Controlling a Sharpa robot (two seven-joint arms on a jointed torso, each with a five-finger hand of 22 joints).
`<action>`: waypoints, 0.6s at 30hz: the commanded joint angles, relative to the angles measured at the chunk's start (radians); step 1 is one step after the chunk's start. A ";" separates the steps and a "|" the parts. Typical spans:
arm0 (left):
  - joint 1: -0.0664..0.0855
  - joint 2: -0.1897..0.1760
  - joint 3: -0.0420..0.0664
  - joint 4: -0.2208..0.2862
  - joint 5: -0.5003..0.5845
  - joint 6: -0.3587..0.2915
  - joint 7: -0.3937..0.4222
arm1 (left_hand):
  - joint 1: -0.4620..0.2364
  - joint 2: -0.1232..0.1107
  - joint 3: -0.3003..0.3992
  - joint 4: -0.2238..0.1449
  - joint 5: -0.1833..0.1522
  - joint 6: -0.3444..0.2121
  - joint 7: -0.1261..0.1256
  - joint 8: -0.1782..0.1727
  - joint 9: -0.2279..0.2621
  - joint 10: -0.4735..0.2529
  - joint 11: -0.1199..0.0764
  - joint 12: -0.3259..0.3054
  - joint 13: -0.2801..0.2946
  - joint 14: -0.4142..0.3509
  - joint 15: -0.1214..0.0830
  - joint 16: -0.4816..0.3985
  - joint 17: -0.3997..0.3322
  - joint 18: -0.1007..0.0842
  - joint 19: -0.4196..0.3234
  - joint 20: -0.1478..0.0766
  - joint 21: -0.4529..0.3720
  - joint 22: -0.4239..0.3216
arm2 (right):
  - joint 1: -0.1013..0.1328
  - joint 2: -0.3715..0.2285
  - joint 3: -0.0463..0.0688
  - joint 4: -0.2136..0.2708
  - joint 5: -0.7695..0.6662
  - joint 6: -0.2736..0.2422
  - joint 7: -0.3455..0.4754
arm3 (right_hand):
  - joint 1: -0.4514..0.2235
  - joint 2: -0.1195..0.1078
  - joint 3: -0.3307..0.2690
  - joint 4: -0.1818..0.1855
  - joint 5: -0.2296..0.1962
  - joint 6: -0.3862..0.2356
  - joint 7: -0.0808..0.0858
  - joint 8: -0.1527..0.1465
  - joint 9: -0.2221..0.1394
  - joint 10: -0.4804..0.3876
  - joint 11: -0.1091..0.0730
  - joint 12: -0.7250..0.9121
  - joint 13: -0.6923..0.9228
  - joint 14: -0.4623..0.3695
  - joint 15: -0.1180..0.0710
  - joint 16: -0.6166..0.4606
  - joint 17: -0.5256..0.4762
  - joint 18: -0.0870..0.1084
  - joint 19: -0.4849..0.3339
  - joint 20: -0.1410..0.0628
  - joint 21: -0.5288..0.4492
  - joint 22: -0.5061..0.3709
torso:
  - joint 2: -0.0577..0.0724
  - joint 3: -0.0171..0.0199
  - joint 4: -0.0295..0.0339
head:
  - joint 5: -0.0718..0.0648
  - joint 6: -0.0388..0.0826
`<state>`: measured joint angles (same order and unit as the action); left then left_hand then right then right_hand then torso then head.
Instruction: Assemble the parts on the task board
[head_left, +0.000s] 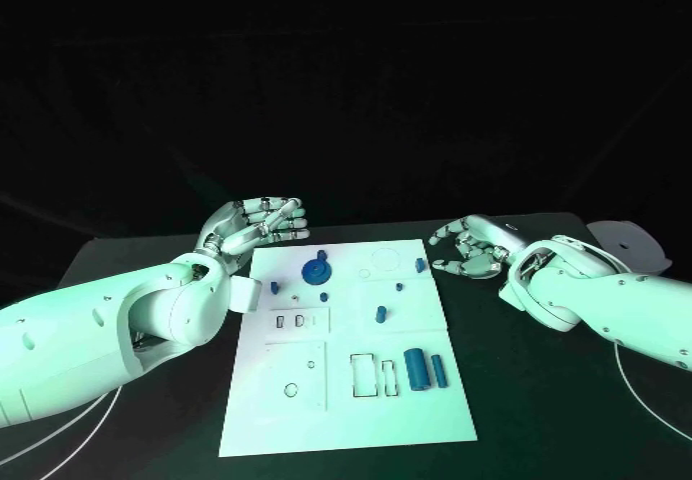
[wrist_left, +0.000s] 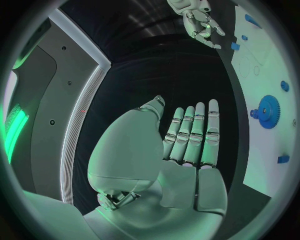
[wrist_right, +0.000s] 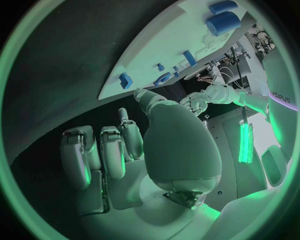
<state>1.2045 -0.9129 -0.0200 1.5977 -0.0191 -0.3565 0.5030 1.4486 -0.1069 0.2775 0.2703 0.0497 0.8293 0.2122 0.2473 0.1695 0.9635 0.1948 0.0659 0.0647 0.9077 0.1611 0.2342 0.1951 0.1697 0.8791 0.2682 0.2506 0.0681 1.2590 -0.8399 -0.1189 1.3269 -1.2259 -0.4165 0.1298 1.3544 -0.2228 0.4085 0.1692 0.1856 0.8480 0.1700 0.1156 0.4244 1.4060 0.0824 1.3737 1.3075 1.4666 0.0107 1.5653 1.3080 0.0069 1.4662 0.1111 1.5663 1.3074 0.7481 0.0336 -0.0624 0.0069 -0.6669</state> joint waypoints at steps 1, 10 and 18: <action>0.000 0.004 0.001 0.000 0.002 0.021 0.014 | 0.001 0.000 0.006 -0.002 0.002 0.009 0.029 0.002 0.001 0.005 0.001 0.004 0.001 0.005 -0.002 -0.005 0.002 0.015 -0.002 0.002 -0.005 0.000 | -0.005 0.017 -0.001 -0.023 -0.024 0.046 -0.006 | 0.012 0.001 0.002 -0.009 -0.005 -0.006 -0.002 -0.003 0.000 0.001 0.002 0.006 0.100 0.104 0.002 0.005 0.263 -0.007 0.105 0.006 0.004 0.263 | 0.001 -0.0013 0.0028 | 0.005 -0.007; 0.000 0.005 0.001 -0.002 0.002 0.021 0.013 | 0.001 0.000 0.006 -0.002 0.002 0.009 0.029 0.002 0.001 0.005 0.001 0.004 0.001 0.005 -0.002 -0.005 0.002 0.015 -0.002 0.002 -0.005 0.000 | -0.013 0.058 -0.003 -0.068 -0.019 0.060 -0.010 | 0.015 0.012 0.008 -0.012 -0.007 0.012 -0.003 0.003 0.002 0.010 0.000 0.016 0.108 0.104 0.001 0.005 0.263 -0.007 0.105 0.005 0.004 0.263 | 0.000 0.0000 0.0036 | 0.003 -0.019; 0.000 0.006 0.001 -0.003 0.002 0.021 0.011 | 0.002 0.000 0.007 -0.003 0.002 0.008 0.030 0.001 0.001 0.005 0.001 0.003 0.001 0.005 -0.002 -0.005 0.002 0.015 -0.002 0.002 -0.005 0.000 | -0.018 0.073 -0.004 -0.081 -0.016 0.065 -0.015 | 0.016 0.015 0.011 -0.014 -0.008 0.021 -0.004 0.006 0.004 0.012 0.000 0.019 0.110 0.104 0.000 0.005 0.263 -0.007 0.105 0.005 0.004 0.263 | 0.000 0.0015 0.0026 | 0.004 -0.022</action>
<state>1.2043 -0.9093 -0.0201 1.5942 -0.0191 -0.3539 0.5030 1.4487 -0.1069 0.2803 0.2675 0.0497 0.8293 0.2122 0.2473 0.1693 0.9635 0.1948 0.0658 0.0647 0.9077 0.1610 0.2342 0.1958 0.1696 0.8791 0.2681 0.2506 0.0682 1.2418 -0.7684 -0.1225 1.2475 -1.2332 -0.3744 0.1217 1.3638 -0.2133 0.4195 0.1582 0.1818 0.8617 0.1637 0.1156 0.4273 1.4132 0.0823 1.3894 1.3074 1.4666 0.0106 1.5653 1.3078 0.0069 1.4662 0.1111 1.5663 1.3081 0.7483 0.0340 -0.0590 0.0098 -0.6886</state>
